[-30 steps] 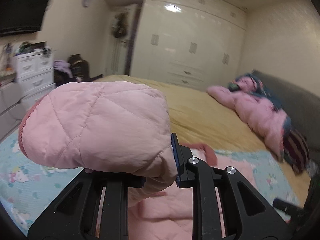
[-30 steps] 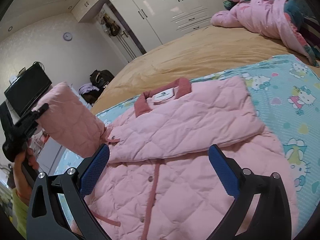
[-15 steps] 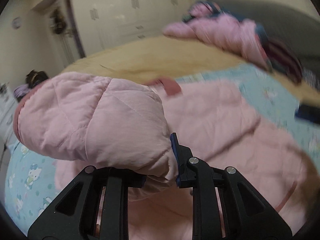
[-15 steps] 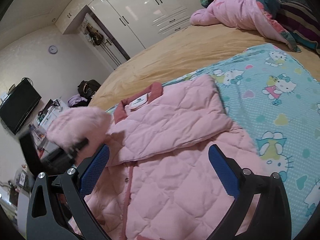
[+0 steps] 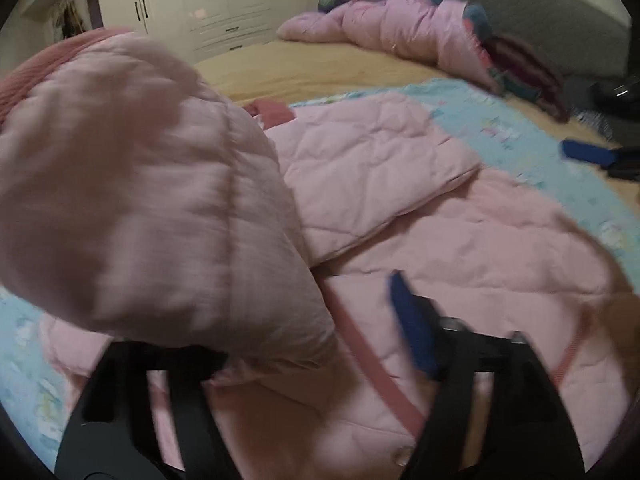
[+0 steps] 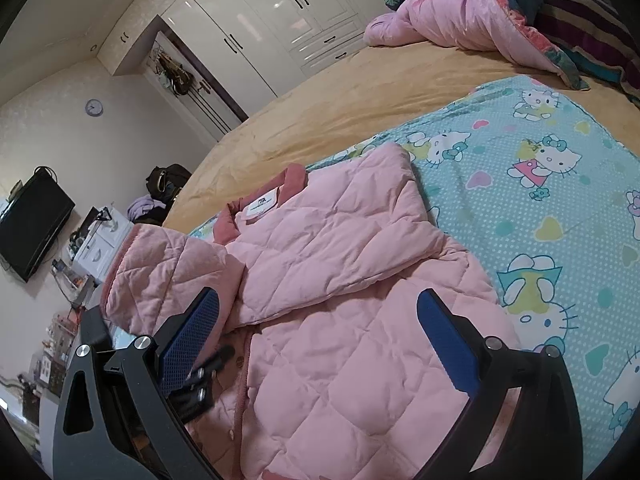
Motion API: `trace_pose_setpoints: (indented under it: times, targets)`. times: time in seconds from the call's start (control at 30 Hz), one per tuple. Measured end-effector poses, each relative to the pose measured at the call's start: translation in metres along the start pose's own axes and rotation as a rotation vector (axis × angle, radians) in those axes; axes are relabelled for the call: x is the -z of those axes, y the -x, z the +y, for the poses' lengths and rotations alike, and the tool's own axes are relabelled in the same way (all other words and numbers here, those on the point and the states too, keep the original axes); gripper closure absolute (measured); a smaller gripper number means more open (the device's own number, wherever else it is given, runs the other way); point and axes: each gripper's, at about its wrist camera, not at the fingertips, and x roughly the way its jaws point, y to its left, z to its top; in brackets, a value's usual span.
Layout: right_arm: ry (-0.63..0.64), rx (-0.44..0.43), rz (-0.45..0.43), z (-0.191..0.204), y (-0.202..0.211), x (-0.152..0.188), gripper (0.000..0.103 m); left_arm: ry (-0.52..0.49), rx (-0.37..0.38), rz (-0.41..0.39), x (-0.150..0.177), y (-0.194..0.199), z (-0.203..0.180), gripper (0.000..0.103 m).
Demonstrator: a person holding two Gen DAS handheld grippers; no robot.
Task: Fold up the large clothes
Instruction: 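Lift the sleeve with the left gripper and fold it over the jacket front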
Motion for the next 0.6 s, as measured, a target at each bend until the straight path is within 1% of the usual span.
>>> trace_pose_setpoints:
  times: [0.1,0.13,0.17,0.2,0.23,0.33,0.37,0.47,0.53,0.6]
  targets:
    - [-0.002,0.004,0.004,0.002,-0.002,0.001,0.004,0.004,0.028,-0.048,0.004,0.016,-0.004,0.020]
    - [-0.006,0.002,0.009,0.003,-0.003,0.001,0.004,0.010,0.049,-0.064,0.005,0.023,-0.005,0.017]
    - [-0.009,0.001,0.011,0.003,-0.004,0.001,0.004,0.015,0.069,-0.076,0.006,0.028,-0.006,0.012]
    - [-0.012,-0.003,0.011,0.004,-0.004,0.001,0.004,0.021,0.096,-0.089,0.009,0.035,-0.006,0.009]
    - [-0.014,-0.010,0.013,0.005,-0.004,0.002,0.004,0.030,0.116,-0.098,0.013,0.041,-0.006,0.009]
    - [-0.020,-0.011,0.017,0.007,-0.006,0.002,0.004,0.066,0.134,-0.100,0.021,0.050,-0.001,0.009]
    - [-0.021,-0.012,0.018,0.008,-0.007,0.003,0.004,0.094,0.144,-0.098,0.025,0.053,0.005,0.009]
    - [-0.035,-0.034,0.033,0.012,-0.012,0.004,0.004,0.172,0.141,-0.103,0.029,0.062,0.027,0.009]
    - [-0.033,-0.045,0.044,0.017,-0.016,0.007,0.004,0.239,0.097,-0.111,0.031,0.070,0.052,0.009]
    - [-0.038,-0.075,0.061,0.021,-0.021,0.008,0.004,0.289,0.055,-0.129,0.030,0.076,0.074,0.009]
